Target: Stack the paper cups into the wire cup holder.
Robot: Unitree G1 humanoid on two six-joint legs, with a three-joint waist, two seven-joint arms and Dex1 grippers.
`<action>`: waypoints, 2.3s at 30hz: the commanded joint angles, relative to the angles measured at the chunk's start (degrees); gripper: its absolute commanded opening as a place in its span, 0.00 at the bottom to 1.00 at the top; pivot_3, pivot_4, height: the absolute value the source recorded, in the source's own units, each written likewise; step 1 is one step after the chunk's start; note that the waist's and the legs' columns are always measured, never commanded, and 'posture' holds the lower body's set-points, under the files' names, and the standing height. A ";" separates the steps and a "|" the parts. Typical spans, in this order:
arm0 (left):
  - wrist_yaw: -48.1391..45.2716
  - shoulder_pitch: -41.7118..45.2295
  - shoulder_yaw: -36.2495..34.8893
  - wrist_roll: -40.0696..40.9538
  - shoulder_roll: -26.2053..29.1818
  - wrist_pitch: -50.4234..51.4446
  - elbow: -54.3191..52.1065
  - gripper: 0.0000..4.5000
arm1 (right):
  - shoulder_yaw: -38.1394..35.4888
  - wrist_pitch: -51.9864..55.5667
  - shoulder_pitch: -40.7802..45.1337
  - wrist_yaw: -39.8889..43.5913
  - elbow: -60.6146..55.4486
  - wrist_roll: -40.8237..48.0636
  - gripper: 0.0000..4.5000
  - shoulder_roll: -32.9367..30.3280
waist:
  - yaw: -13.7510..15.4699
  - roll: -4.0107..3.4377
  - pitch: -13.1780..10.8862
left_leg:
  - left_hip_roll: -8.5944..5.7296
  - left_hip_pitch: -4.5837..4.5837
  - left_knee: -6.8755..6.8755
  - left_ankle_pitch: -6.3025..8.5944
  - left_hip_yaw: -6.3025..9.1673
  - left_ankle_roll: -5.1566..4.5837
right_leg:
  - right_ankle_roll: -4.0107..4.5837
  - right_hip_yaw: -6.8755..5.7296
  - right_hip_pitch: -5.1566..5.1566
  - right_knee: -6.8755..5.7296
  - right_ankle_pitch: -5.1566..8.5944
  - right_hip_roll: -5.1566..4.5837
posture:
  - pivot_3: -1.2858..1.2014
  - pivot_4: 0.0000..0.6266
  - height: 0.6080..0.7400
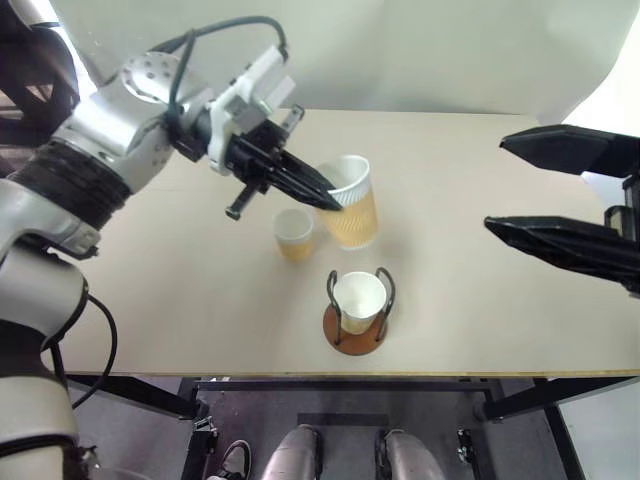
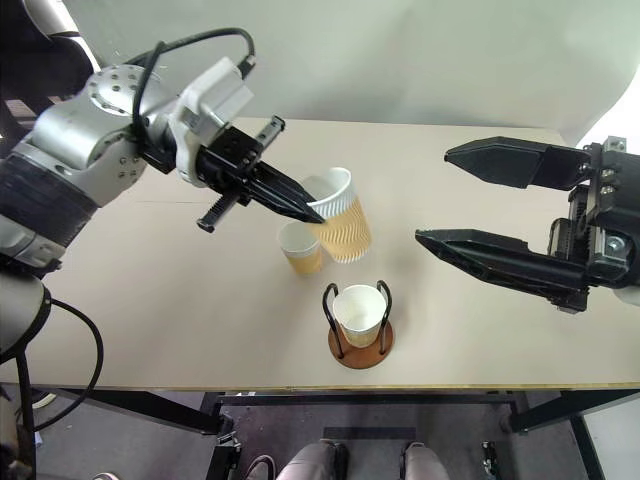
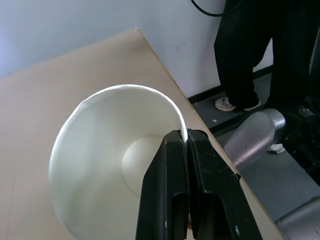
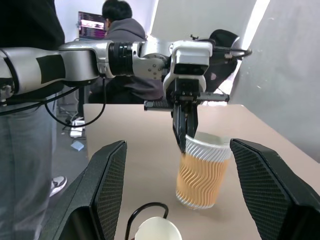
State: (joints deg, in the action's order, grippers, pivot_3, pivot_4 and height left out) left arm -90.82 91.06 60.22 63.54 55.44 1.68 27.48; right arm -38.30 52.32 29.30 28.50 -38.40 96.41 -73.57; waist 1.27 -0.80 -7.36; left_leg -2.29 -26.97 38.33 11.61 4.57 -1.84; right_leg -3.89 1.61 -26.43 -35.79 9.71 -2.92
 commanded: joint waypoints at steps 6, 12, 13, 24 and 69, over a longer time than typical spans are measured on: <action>-1.68 3.71 7.15 4.43 0.88 -3.13 -6.47 0.00 | -4.63 -2.50 -2.29 -4.79 -2.11 4.66 0.75 -2.57 | 0.11 -0.01 -0.01 | -0.14 -0.04 0.20 0.20 -0.29 -0.23 | -0.32 -0.06 0.13 0.19 0.14 -0.24 | 0.52 0.24 1.00; -1.68 4.82 13.03 3.82 0.17 -6.86 -6.45 0.00 | -5.36 -3.48 -3.33 -6.81 -2.77 6.00 0.75 -3.65 | 0.14 -0.10 -0.03 | -0.13 0.01 0.33 0.46 -0.39 -0.52 | -0.62 -0.05 0.48 0.85 -0.11 -0.23 | 0.52 0.24 1.00; -1.68 4.97 13.62 3.87 0.11 -7.30 -6.33 0.00 | -5.40 -3.66 -3.42 -7.05 -2.86 6.27 0.75 -3.83 | 0.25 -0.09 -0.03 | -0.16 0.00 0.39 0.49 -0.42 -0.56 | -0.66 -0.07 0.50 0.88 -0.13 -0.23 | 0.52 0.24 1.00; -1.68 6.14 17.79 3.53 -2.55 -11.36 -4.35 0.00 | -5.72 -4.68 -4.26 -9.12 -3.61 8.10 0.75 -5.04 | 0.37 -0.12 -0.05 | -0.18 0.00 0.83 0.73 -0.42 -0.68 | -0.80 -0.05 0.67 0.88 -0.22 -0.24 | 0.52 0.24 1.00; -1.68 7.57 28.56 -1.08 -8.38 -24.80 1.84 0.00 | -26.85 15.37 -24.85 -0.96 -9.64 0.49 0.75 -4.65 | 0.94 -0.17 -0.03 | -0.12 -0.01 0.91 1.24 -0.46 -0.82 | -0.80 -0.02 0.68 0.88 -0.17 -0.27 | 0.52 0.24 1.00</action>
State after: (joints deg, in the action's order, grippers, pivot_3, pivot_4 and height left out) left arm -90.83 96.88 89.11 62.63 46.99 -22.06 29.39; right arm -62.52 68.33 4.39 26.89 -47.82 97.51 -78.18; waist 2.21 -0.97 -7.38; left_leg -2.42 -26.98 39.24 12.84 4.11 -2.66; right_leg -4.68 1.57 -25.75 -34.92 9.53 -3.16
